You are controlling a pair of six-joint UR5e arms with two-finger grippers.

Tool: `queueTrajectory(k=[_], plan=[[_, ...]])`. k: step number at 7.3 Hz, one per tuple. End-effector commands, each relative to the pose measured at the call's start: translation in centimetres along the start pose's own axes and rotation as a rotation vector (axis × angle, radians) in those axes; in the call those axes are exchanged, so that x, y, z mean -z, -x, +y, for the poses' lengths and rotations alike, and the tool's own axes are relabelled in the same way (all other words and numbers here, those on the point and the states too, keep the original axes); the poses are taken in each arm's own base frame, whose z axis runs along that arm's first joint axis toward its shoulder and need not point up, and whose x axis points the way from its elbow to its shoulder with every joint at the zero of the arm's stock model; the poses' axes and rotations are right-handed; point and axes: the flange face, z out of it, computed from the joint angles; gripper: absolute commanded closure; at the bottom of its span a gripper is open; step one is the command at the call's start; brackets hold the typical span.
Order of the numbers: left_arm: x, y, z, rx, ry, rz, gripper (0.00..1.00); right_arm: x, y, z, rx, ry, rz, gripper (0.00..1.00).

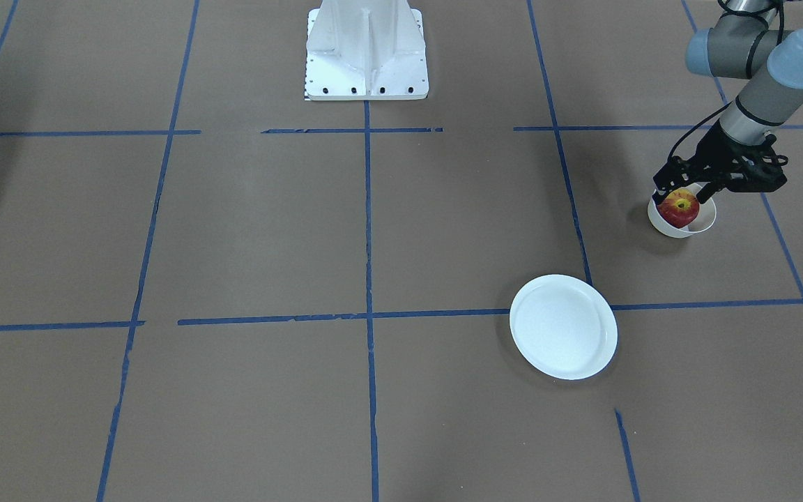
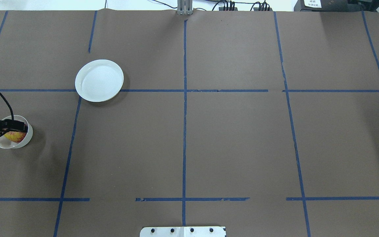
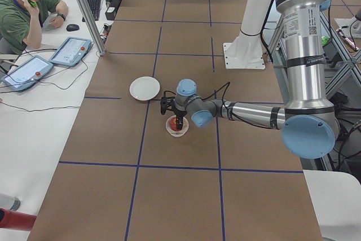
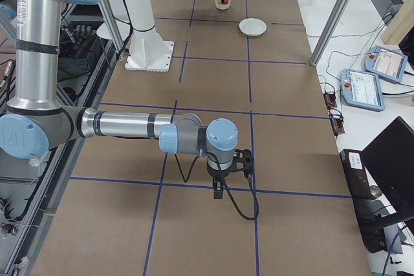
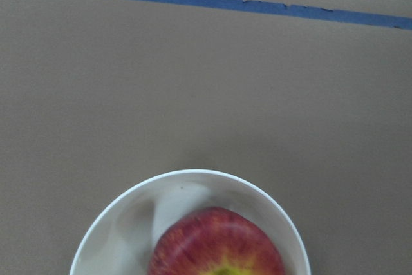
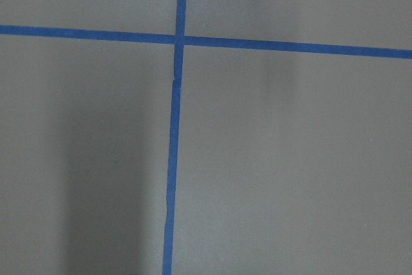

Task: Move apple from plate to bowl
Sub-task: 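Lower the apple into the white bowl and open the left gripper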

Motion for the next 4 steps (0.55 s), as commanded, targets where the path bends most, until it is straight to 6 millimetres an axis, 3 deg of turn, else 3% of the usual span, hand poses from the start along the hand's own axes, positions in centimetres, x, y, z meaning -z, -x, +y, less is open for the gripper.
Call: queueTrajectory(k=[1,2,4], plan=[[5.2,3.8,-2.8,-0.136,-0.061,0.005,0.01,0.0,0.0,0.0,0.0,0.0,0.0,0.0],[7.2,6.8,-4.4,-0.198,-0.064,-0.07,0.01,0.1,0.0,0.0,0.001,-0.001,0.0,0.0],[13.4,15.1,-6.8,-0.307,0.015,-0.234,0.01,0.0,0.0,0.0,0.0,0.0,0.0,0.0]])
